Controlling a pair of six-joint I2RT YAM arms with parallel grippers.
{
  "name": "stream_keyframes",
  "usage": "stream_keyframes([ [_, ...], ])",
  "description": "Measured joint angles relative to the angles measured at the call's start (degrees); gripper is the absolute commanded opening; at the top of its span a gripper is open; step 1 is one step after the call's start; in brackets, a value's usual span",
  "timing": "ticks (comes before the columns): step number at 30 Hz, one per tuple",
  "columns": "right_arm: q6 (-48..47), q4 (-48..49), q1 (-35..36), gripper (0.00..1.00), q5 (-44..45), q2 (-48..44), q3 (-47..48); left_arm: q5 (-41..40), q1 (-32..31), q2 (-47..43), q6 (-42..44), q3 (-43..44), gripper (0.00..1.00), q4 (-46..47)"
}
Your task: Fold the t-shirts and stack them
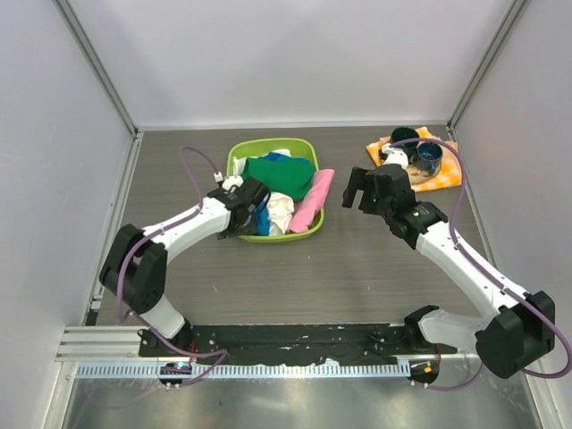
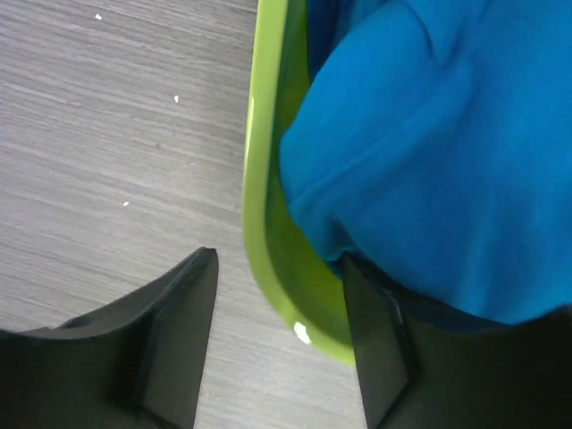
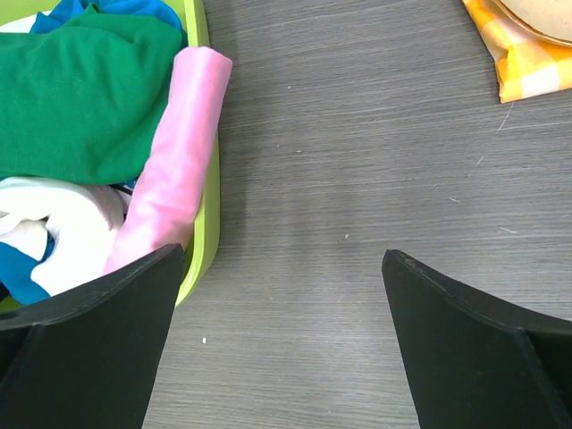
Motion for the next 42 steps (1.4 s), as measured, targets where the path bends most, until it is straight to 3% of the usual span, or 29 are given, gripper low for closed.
stream_keyframes([
  [2,0.0,0.0,0.2,1.0,0.0,-0.3,-0.4,0.2,0.7,2.6,0.2,0.8,0.43,0.5],
  [3,0.0,0.0,0.2,1.0,0.0,-0.5,-0.5,0.5,1.3,3.9,0.4,1.3,0.25,0.9],
  [5,0.0,0.0,0.3,1.0,0.0,-1.0,-0.8,0.7,2.3,5.2,0.4,2.0,0.02,1.5],
  [6,0.0,0.0,0.3,1.0,0.0,-1.2,-0.9,0.5,3.0,5.5,0.2,2.5,0.0,1.0],
  [9,0.0,0.0,0.5,1.0,-0.2,-1.6,-1.2,2.1,6.8,5.5,-1.2,4.7,0.0,2.9],
  [14,0.0,0.4,1.2,1.0,-0.8,-1.6,-1.7,6.6,13.8,5.7,3.9,7.1,0.0,1.8],
  [24,0.0,1.7,3.0,1.0,-2.0,0.2,-1.8,8.5,34.8,6.1,12.7,12.3,0.0,-3.8],
  [31,0.0,1.8,4.2,1.0,-2.3,0.4,-1.8,10.2,45.2,11.9,15.4,14.3,0.0,-2.3],
  [42,0.0,3.8,5.5,1.0,-3.1,-1.1,-5.4,13.5,47.2,24.8,21.9,29.8,0.03,-2.0],
])
